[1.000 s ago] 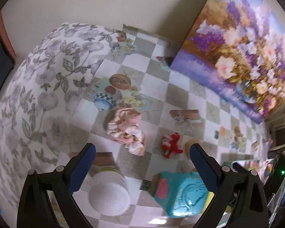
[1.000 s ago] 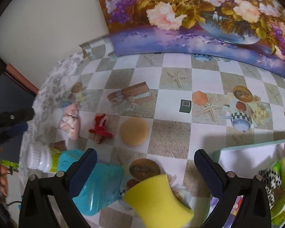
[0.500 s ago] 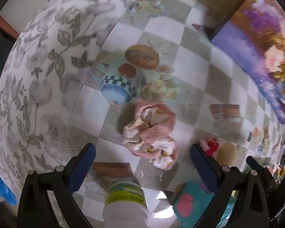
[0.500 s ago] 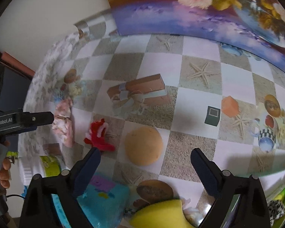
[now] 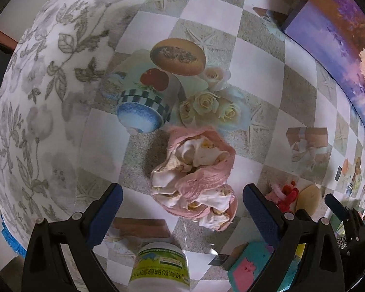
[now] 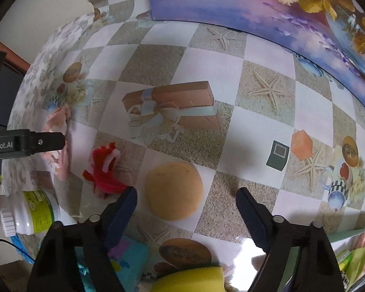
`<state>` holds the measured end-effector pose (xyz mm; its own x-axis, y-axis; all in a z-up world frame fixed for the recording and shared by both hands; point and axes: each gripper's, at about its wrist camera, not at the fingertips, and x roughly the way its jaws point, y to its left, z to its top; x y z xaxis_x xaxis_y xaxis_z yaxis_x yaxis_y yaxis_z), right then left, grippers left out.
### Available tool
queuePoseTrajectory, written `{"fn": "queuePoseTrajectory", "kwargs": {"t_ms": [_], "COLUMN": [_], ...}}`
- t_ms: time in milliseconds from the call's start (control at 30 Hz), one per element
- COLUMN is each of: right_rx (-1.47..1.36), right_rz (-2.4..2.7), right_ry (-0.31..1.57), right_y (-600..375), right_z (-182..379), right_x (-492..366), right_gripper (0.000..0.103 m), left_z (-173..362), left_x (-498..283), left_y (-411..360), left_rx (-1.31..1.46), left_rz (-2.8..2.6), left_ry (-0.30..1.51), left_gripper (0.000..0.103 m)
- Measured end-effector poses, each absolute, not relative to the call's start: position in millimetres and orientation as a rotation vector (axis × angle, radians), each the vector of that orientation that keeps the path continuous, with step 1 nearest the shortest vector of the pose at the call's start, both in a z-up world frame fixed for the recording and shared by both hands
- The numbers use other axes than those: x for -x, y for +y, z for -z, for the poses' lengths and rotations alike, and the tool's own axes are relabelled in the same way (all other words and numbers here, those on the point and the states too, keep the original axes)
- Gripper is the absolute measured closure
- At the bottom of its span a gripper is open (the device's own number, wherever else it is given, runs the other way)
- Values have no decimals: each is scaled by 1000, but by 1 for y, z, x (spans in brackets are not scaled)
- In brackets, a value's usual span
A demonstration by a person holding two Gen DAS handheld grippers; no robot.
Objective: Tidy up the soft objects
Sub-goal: 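Grasp the pink crumpled cloth with the left tool while the right tool grasps the round tan sponge, then carry the pink cloth and tan sponge over the white tray with both tools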
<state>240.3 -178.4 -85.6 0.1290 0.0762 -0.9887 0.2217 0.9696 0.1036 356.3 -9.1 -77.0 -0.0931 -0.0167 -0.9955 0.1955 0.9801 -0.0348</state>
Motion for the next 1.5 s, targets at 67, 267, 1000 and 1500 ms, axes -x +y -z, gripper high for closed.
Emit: {"fn": "queuePoseTrajectory", "kwargs": {"t_ms": [67, 267, 1000, 1500], "right_rx": [-256, -248, -300, -290], "right_rz": [100, 81, 55, 114], "right_ry": [1447, 1445, 1408, 1272], "right_y": [-177, -171, -191, -216], "right_z": [88, 89, 60, -15], "right_x": [-243, -248, -223, -129], "right_gripper": [24, 38, 53, 53], "left_z": [80, 88, 55, -33], "left_x": [-355, -354, -335, -258], "left_y": [-17, -33, -9, -33], "left_rx": [-150, -144, -43, -115], "left_rz": [187, 188, 235, 337], "left_ry": [1658, 1666, 1540, 1349], "left_gripper": [5, 27, 78, 78]}}
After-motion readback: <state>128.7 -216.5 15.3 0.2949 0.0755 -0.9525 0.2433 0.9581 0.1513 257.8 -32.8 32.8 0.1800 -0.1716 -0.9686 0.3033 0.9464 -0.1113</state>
